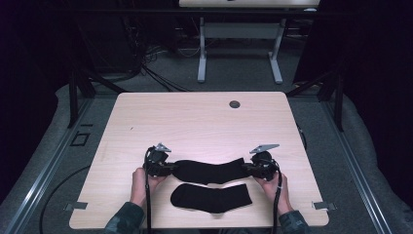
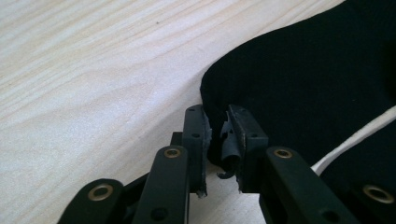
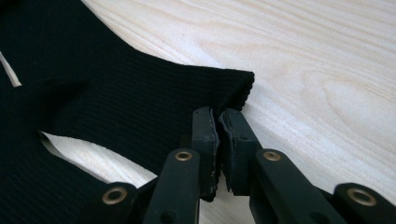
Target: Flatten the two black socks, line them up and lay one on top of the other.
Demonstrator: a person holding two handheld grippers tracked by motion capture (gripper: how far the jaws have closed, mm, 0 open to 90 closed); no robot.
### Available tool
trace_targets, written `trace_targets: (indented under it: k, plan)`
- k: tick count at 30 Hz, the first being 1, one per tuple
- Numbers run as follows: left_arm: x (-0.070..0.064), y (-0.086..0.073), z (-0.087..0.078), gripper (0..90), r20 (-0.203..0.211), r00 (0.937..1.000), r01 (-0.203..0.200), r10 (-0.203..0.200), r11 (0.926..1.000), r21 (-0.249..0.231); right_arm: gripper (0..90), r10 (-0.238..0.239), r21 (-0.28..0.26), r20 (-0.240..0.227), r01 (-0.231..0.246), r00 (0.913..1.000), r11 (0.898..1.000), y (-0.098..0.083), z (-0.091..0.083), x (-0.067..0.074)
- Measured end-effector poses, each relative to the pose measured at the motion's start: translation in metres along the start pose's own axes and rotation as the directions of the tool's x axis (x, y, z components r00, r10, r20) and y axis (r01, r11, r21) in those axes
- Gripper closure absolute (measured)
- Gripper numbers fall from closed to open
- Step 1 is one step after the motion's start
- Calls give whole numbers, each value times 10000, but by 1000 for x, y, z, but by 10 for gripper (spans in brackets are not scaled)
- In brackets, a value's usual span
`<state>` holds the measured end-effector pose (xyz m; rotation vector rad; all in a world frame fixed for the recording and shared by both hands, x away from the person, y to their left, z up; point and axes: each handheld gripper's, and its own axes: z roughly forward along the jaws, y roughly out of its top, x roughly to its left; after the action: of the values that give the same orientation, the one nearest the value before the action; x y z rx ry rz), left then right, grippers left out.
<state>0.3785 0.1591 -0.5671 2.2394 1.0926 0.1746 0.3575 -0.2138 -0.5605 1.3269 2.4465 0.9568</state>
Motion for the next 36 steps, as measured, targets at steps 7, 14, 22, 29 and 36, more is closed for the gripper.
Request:
trace_targets:
  k: [7,14,22,29,36]
  plan:
    - [0,1,0,638,84,9999,83,-83,10000,12,788,181,38,70,-182,9998,9998,-5,-2,0]
    - [0,0,-18,305,-252,9992,302,-317,9980,-553,515,478,-330,163,-473,9987,9983,-4,-13,-4]
    - [-5,-8,-48,156,-874,9962,-33,-60,9944,-1061,276,256,-938,275,-229,9993,9953,-5,-42,-3]
    - [-9,-24,-71,144,-1402,9901,-256,58,9899,-1398,131,-62,-1389,707,160,9975,9902,-14,-69,-3]
    - [-5,-49,-84,112,-1726,9848,-75,-186,9888,-1494,52,189,-1656,1167,7,9930,9862,-33,-87,-12]
